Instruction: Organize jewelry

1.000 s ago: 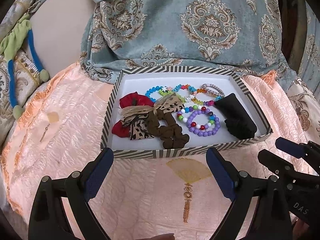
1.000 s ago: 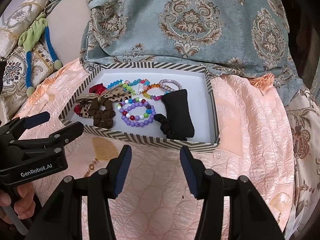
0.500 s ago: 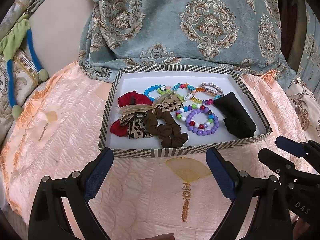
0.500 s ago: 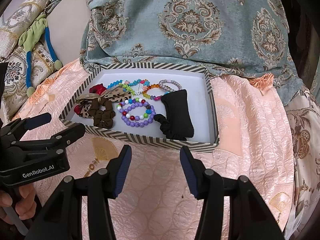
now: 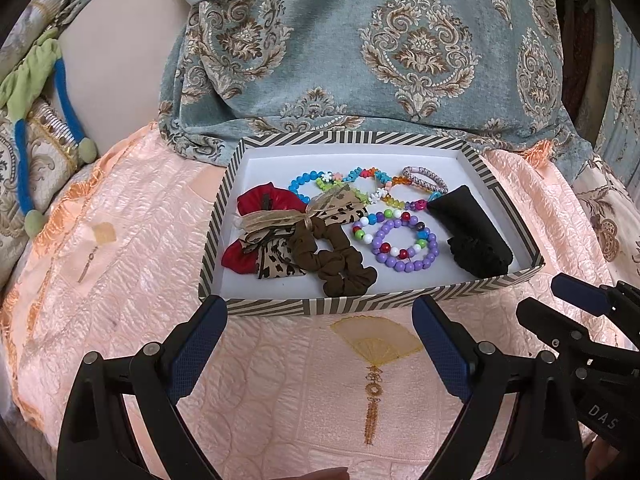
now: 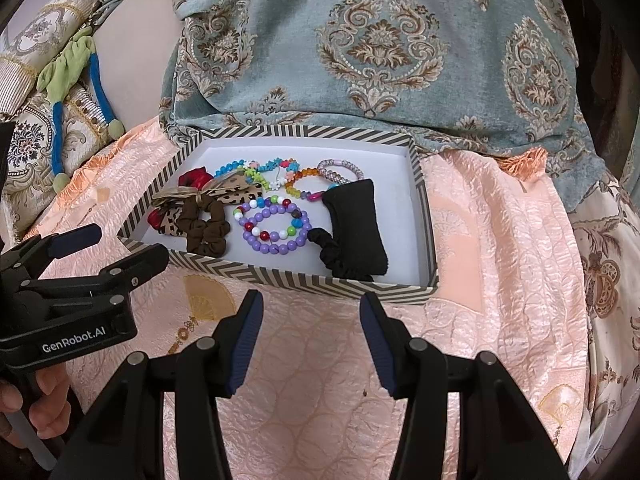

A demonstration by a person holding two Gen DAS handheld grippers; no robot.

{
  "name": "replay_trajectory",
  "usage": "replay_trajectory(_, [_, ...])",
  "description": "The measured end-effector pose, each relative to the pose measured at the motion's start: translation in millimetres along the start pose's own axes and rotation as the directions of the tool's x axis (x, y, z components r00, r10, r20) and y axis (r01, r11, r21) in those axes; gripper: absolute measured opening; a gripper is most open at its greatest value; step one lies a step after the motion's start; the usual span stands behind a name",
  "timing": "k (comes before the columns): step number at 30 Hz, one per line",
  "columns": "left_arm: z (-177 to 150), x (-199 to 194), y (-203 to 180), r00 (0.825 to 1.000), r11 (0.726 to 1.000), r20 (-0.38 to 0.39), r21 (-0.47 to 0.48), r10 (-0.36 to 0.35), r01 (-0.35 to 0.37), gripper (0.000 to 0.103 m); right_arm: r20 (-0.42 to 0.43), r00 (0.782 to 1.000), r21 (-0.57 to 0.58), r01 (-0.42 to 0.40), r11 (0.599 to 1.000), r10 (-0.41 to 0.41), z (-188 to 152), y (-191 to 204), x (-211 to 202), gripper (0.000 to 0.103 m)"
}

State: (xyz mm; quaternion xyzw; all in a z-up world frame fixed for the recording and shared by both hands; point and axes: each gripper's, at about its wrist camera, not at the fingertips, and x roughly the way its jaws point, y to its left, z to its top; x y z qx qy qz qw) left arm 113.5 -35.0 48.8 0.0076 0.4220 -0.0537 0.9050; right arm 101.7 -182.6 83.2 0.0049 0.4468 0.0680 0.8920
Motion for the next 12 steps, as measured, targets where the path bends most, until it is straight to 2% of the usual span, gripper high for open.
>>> replay_trajectory(12, [-0.4,-4.0,-0.1,1.000,1.000,0.016,0.007,0.009,-0.009,0.081,0.000,1.000,0.000,0.001,1.000,-0.001,-0.1,1.0,0.0,0.052])
